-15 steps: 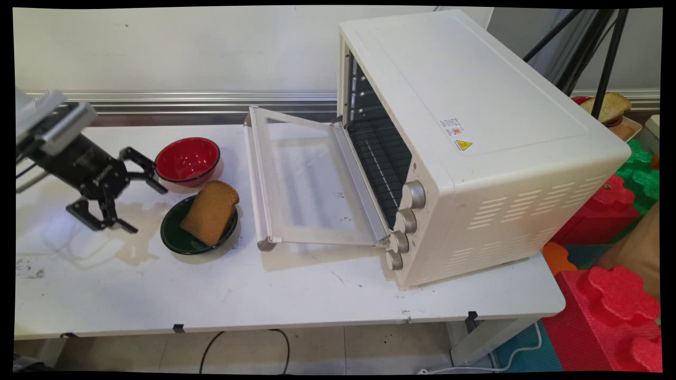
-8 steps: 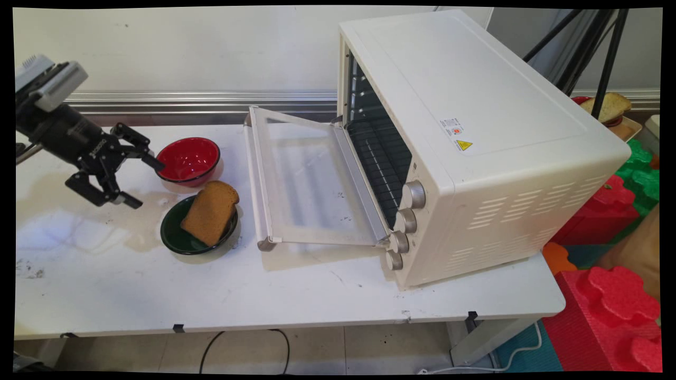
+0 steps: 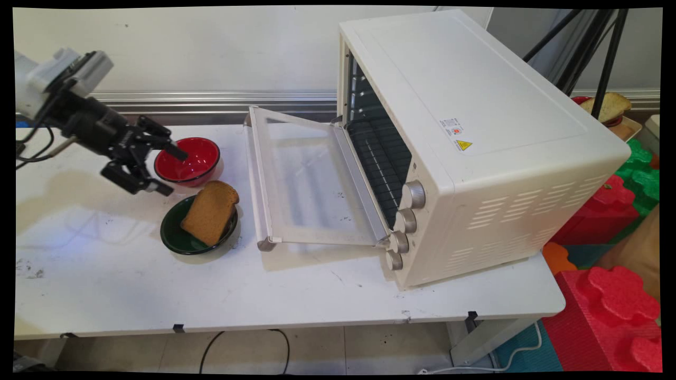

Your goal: Close the oven

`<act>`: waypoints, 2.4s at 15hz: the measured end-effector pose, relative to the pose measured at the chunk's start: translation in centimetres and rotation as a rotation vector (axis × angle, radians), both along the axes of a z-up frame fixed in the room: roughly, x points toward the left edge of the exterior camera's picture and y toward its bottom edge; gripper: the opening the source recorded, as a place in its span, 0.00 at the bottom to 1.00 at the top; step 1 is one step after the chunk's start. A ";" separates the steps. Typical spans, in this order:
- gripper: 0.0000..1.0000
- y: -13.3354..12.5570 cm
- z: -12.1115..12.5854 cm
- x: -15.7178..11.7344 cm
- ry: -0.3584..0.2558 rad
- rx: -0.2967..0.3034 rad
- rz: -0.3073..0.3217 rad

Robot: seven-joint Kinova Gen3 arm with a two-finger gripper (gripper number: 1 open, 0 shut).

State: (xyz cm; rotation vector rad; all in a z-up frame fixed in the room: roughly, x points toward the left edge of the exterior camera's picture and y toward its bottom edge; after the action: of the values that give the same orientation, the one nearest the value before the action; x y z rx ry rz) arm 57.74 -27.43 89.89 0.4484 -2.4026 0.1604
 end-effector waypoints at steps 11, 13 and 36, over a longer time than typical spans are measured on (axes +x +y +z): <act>1.00 -4.9 -5.7 -4.0 -0.005 -0.015 0.064; 1.00 -5.5 -6.6 -4.6 -0.004 -0.014 0.067; 0.00 -8.9 -9.7 -8.2 0.118 -0.065 0.091</act>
State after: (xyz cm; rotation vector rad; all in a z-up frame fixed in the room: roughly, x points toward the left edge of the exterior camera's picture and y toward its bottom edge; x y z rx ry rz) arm 49.55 -36.37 80.21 0.5223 -2.2564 0.2448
